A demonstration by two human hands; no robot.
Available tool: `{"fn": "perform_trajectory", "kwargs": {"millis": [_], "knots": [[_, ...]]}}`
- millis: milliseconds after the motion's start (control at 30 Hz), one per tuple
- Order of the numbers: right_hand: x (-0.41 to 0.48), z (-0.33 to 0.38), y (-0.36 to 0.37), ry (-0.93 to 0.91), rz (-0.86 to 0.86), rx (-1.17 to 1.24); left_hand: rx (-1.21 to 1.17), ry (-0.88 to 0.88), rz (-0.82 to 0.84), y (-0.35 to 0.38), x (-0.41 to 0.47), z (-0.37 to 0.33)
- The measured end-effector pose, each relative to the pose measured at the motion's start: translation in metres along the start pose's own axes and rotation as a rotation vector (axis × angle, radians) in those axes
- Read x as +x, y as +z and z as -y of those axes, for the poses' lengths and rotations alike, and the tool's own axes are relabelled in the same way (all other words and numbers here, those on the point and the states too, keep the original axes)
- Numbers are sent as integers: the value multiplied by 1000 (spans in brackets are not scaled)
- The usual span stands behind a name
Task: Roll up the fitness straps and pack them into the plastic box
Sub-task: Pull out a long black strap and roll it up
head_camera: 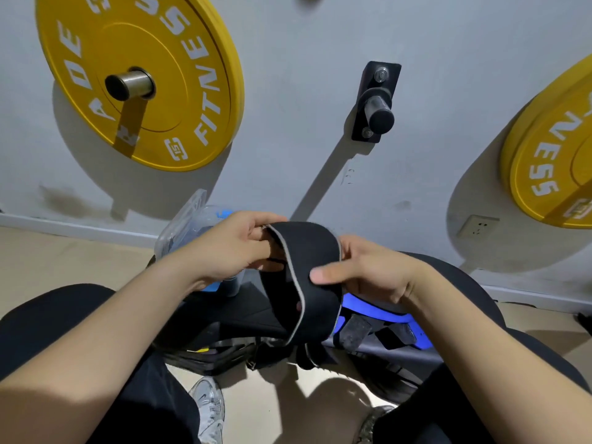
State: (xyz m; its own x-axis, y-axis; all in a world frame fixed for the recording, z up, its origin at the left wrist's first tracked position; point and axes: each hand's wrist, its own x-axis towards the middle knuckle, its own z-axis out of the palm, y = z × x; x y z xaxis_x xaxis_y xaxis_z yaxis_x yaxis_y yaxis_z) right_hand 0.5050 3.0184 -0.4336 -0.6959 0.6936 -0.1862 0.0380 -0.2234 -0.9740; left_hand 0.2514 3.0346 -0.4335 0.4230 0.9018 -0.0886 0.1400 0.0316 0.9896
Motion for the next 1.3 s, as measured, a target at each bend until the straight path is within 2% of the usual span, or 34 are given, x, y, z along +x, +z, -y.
{"fn": "perform_trajectory", "kwargs": {"millis": [133,233,367,467,567,700,833,933,1000,1067,1100,1167,1233,1300], "knots": [[4,7,-16,-148,-173,196,447,-92,-125,-5,14,23],[3,15,-26,-217,-224,220,607,-182,-144,-7,30,37],[1,20,-36,-324,-246,228,511,-383,-76,-2,55,49],[1,28,-41,-426,-243,209,478,-450,-74,5,72,55],[7,33,-47,-486,-416,175,491,-485,-26,12,84,62],[17,31,-52,-479,-646,85,511,-553,32,20,94,67],[29,33,-52,-479,-669,66,582,-560,-55,25,100,66],[38,32,-53,-427,-716,-23,675,-474,-138,23,103,59],[48,34,-53,-389,-745,-43,659,-338,-277,21,107,46],[59,40,-52,-342,-755,-12,471,-208,-443,19,113,25],[64,43,-52,-318,-741,23,291,-143,-486,18,114,10],[72,47,-53,-279,-687,83,-31,-9,-471,14,115,-16],[79,54,-55,-282,-641,119,0,137,-413,7,116,-33],[83,62,-59,-310,-617,128,198,233,-399,0,119,-40]]}}
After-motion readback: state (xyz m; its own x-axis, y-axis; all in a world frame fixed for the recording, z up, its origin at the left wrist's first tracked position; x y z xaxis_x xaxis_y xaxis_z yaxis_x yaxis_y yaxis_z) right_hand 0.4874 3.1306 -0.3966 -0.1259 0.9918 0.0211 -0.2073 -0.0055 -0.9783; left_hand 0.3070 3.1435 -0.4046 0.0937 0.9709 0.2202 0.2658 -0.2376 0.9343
